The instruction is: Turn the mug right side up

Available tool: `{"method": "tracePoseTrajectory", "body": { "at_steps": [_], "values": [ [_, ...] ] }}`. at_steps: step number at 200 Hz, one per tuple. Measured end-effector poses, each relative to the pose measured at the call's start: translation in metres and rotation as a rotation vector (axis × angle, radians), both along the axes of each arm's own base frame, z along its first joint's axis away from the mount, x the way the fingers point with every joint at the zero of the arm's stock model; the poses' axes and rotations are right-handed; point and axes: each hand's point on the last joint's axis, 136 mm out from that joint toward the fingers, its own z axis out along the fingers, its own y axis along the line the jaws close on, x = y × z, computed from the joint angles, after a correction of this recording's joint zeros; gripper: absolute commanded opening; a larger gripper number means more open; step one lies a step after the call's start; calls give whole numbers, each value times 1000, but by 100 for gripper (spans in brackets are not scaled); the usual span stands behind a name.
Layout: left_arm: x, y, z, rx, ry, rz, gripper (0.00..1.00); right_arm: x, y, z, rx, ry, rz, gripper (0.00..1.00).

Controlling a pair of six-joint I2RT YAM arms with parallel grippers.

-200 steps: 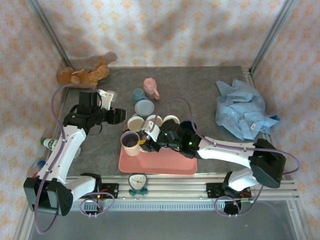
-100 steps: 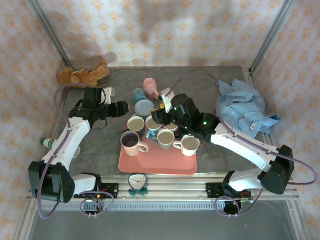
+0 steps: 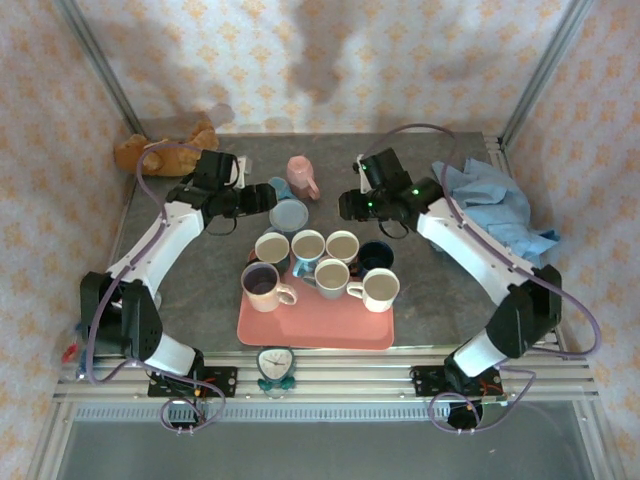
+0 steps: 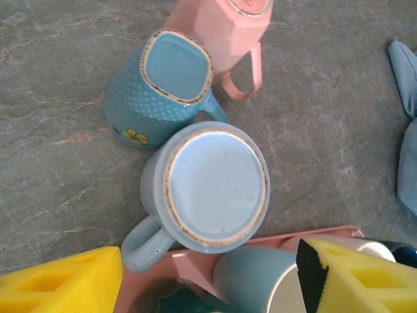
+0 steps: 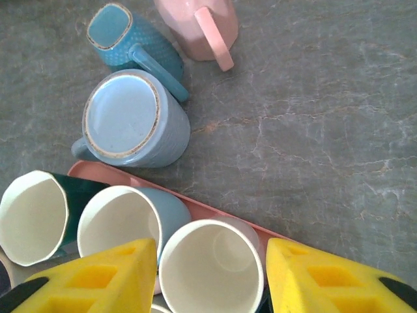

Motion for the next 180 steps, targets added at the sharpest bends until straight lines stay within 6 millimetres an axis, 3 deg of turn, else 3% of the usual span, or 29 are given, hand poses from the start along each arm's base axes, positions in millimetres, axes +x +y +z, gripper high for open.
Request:
{"method": "tracePoseTrajectory", "body": {
  "at_steps": [29,68,94,141,180],
  "values": [
    [5,2,4,10,6,11,72,18,21,-10,-19,47,58,48],
    [9,1,14,22,8,-5,72,51,43,-44,-71,107,106,45],
    [12,-3,9,32,35,-42,71,73,56,-62,-103,112,136,43],
    [11,-14,-4,25,68,-142,70,106,73,-75,-143,58,178,41],
    [12,-16,-1,18,48,-180,67,128,80,-89,-185,13,203,41]
  ]
}}
